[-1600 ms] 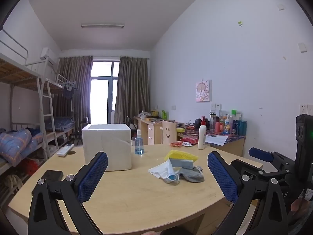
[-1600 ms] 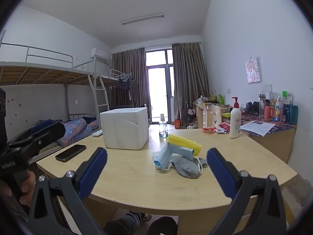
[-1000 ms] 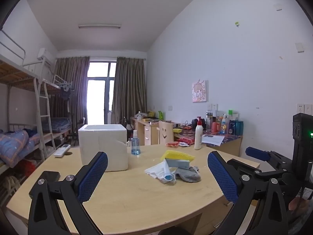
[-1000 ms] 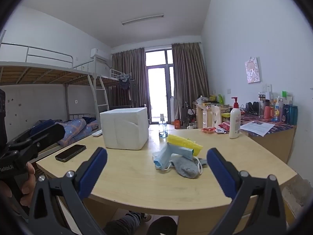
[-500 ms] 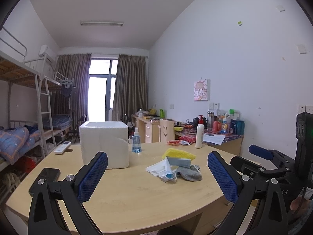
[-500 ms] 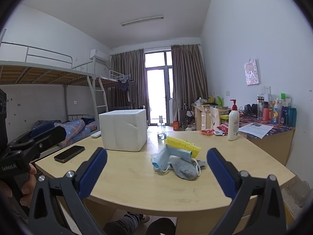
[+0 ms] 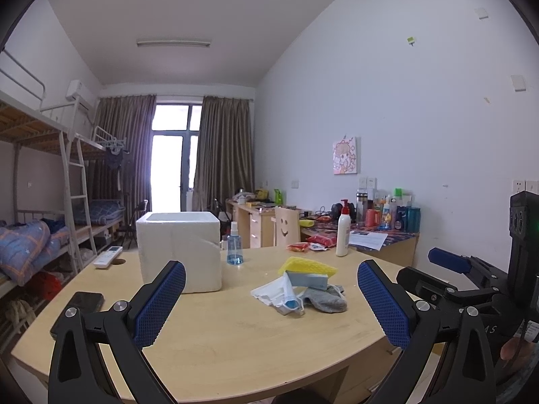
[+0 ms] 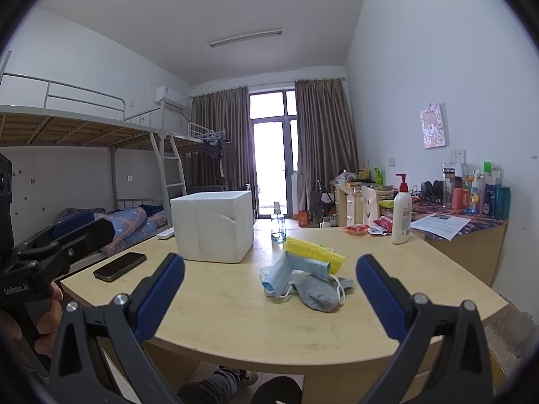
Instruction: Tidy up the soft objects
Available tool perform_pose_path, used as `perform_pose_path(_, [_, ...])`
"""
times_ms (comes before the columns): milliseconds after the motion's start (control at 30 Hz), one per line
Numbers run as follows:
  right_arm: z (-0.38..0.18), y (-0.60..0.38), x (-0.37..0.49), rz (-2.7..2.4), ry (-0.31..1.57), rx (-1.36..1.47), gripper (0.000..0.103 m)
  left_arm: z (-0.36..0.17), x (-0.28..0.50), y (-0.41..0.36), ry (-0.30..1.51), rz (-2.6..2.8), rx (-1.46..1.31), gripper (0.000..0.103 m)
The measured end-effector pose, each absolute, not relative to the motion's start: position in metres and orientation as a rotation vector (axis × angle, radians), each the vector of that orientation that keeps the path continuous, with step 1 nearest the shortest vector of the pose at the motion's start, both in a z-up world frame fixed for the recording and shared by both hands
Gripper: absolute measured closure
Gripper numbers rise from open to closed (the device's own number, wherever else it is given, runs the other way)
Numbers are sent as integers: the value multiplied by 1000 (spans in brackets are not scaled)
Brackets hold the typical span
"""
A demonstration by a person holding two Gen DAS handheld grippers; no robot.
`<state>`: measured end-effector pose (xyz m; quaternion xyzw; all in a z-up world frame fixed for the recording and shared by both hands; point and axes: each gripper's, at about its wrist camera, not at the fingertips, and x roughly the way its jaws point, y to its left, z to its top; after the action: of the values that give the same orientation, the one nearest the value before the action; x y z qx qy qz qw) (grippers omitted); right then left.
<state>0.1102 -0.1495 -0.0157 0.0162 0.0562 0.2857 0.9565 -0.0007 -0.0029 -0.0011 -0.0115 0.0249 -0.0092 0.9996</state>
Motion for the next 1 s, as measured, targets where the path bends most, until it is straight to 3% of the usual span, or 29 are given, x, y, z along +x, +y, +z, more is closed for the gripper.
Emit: perform_pose_path(1000, [-21, -144, 121, 583, 152, 18, 0, -2, 11, 5, 87, -39, -56, 1])
